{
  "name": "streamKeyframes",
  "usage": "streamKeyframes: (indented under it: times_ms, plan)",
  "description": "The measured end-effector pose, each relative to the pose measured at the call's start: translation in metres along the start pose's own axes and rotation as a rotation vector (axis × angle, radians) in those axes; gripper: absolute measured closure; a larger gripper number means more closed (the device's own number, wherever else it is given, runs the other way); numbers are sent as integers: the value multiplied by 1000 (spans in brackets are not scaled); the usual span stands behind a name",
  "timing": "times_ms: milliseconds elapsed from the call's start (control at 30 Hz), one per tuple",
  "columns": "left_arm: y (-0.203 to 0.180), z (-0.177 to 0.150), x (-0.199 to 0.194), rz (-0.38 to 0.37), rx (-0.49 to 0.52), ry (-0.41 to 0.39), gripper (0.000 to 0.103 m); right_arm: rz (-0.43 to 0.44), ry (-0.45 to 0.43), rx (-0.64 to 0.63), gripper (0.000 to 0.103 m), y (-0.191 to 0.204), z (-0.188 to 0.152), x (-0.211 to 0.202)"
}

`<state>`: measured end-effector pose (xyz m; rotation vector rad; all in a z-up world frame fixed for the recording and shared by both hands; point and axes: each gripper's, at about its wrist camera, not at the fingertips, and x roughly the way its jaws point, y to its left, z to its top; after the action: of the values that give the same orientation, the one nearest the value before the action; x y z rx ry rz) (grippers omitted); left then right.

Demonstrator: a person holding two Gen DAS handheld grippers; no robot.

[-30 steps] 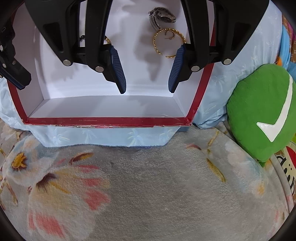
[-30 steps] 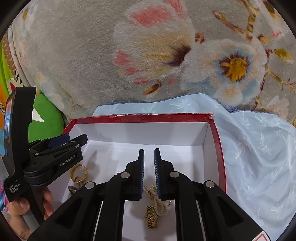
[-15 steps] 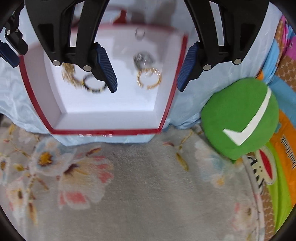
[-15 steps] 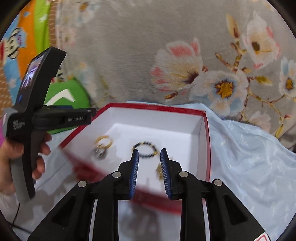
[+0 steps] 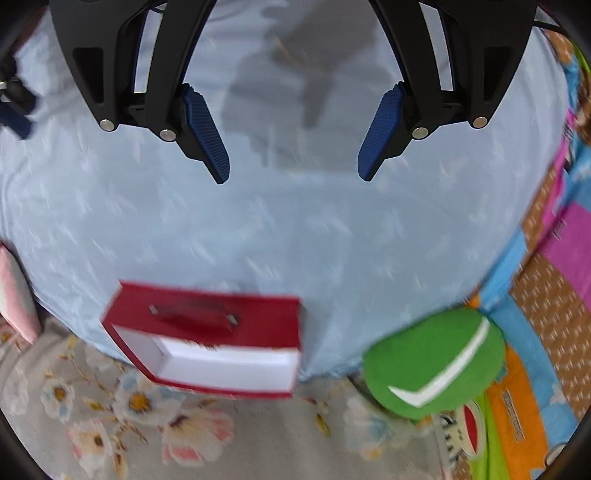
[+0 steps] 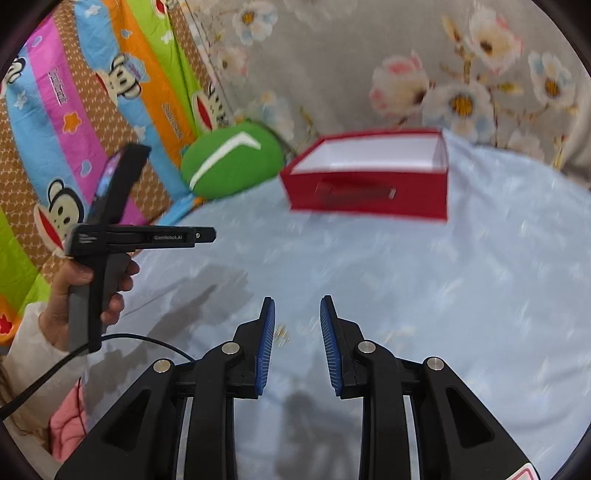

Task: Organize jewelry
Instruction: 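Withdraw both open grippers from the box back over the sheet, then close the right gripper on a small gold earring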

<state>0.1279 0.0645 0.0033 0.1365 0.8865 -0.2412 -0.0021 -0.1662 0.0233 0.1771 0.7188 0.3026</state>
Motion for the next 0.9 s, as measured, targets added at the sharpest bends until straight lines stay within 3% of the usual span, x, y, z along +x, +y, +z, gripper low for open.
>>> streamKeyframes:
  times_ms: [67, 200, 433, 700, 767, 900]
  plan:
    - [-14, -19, 4, -15, 22, 31, 33, -16, 54, -18, 78, 13, -11, 20]
    - [-31, -48, 10, 41, 74, 52, 34, -71, 119, -42, 78, 28, -15, 56]
    - [-22, -64, 12, 23, 35, 75, 34, -136, 177, -34, 78, 27, -12, 94]
    - [-19, -69, 21, 10, 22, 92, 34, -178, 190, -32, 80, 22, -7, 108]
    - [-19, -69, 22, 3, 20, 95, 34, -185, 192, -36, 89, 23, -8, 109]
    - [-23, -70, 22, -6, 25, 99, 34, -194, 187, -31, 90, 22, -8, 107]
